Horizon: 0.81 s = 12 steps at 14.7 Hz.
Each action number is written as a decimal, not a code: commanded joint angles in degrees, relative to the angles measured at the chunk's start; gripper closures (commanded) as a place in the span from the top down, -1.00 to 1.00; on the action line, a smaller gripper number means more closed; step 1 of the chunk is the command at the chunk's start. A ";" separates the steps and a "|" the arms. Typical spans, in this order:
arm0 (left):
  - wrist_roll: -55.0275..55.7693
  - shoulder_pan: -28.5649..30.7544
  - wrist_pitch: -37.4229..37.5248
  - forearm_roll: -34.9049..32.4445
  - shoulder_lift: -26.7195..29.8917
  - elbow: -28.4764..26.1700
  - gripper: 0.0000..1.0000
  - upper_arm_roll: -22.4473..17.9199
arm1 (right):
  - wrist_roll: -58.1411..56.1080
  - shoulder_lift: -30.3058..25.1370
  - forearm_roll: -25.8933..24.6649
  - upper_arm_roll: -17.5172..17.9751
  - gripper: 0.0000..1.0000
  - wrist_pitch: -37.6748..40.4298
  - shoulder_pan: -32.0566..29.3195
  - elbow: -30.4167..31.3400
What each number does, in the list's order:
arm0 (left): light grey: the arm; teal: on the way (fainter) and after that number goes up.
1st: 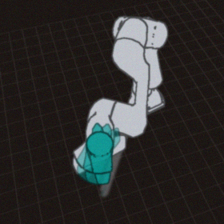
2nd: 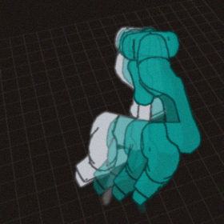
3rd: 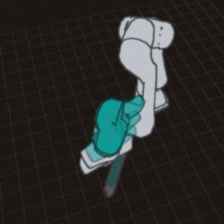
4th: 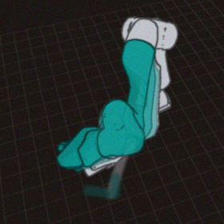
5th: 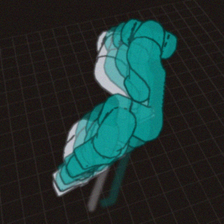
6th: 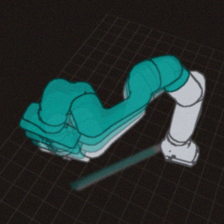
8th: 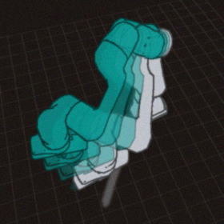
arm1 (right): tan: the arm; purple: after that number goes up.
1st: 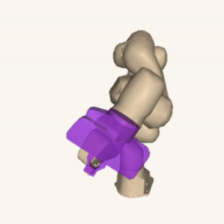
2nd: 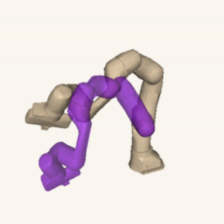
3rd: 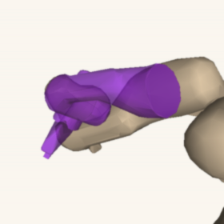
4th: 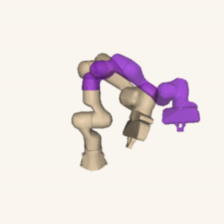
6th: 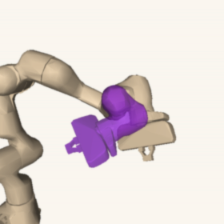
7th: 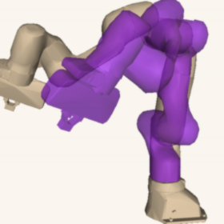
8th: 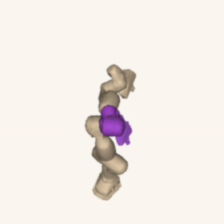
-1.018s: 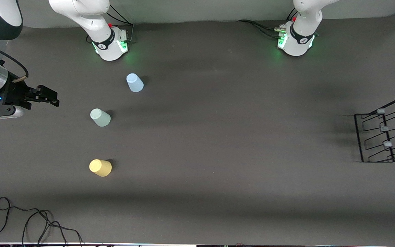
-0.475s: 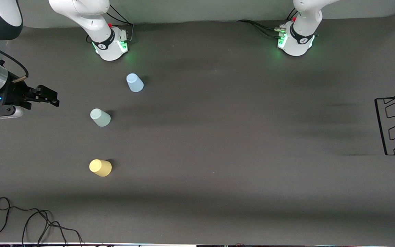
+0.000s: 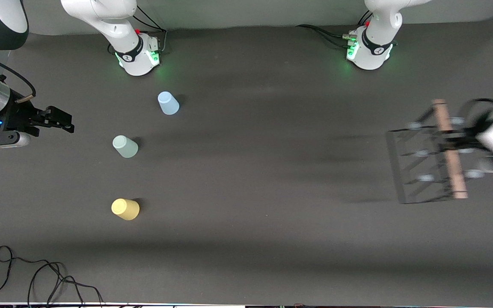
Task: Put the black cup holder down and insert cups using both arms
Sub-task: 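Carry the black cup holder with the left gripper to the table middle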
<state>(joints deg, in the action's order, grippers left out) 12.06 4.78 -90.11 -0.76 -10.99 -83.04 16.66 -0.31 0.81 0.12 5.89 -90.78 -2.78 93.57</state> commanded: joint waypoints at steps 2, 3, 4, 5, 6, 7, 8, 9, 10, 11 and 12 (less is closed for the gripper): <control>15.23 -13.44 -4.27 0.15 -1.66 0.24 -1.00 -0.75 | -0.57 -0.02 -0.39 -0.18 1.00 0.34 0.32 -0.49; 20.06 -17.83 -5.94 0.67 -2.28 0.42 -1.00 -0.75 | -0.66 -0.10 -0.39 -0.18 1.00 0.34 0.32 -0.49; 24.46 -21.26 -7.26 0.50 -3.85 0.94 -1.00 -0.75 | -0.75 -0.02 -0.39 -0.36 1.00 0.34 0.32 -0.49; 28.86 -24.34 -8.40 -0.11 -5.52 2.08 -1.00 -0.83 | -0.75 0.07 -0.30 -0.36 1.00 0.16 0.32 -0.49; 32.03 -27.59 -9.29 -0.81 -7.71 3.92 -1.00 -0.84 | -0.83 0.07 -0.30 -0.36 1.00 0.16 0.32 -0.49; 34.76 -30.58 -9.47 -2.38 -10.43 6.64 -1.00 -0.92 | -0.31 0.16 -0.21 -0.44 1.00 0.16 0.32 -0.41; 37.49 -33.14 -9.47 -4.05 -13.16 9.45 -1.00 -0.84 | -1.27 0.60 -0.21 -0.62 1.00 0.16 0.06 -0.32; 39.77 -35.43 -9.56 -5.03 -15.71 11.65 -1.00 -0.84 | -2.67 1.12 0.31 -0.97 1.00 0.34 -0.55 -0.32; 41.54 -37.71 -9.73 -5.99 -18.43 13.76 -1.00 -0.92 | -5.03 1.56 1.10 -1.49 1.00 0.16 -1.17 -0.40; 42.77 -39.21 -10.34 -6.70 -20.81 15.26 -1.00 -1.01 | -7.14 2.35 1.37 -2.46 1.00 0.34 -1.43 -0.32; 44.27 -40.79 -12.26 -7.66 -22.48 15.45 -1.00 -1.01 | -7.34 2.01 1.46 -2.64 1.00 0.34 -1.35 0.38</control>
<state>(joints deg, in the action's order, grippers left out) 53.13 -32.56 -101.93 -6.01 -27.62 -74.21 16.73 -4.30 2.19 0.35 4.31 -90.78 -3.59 93.75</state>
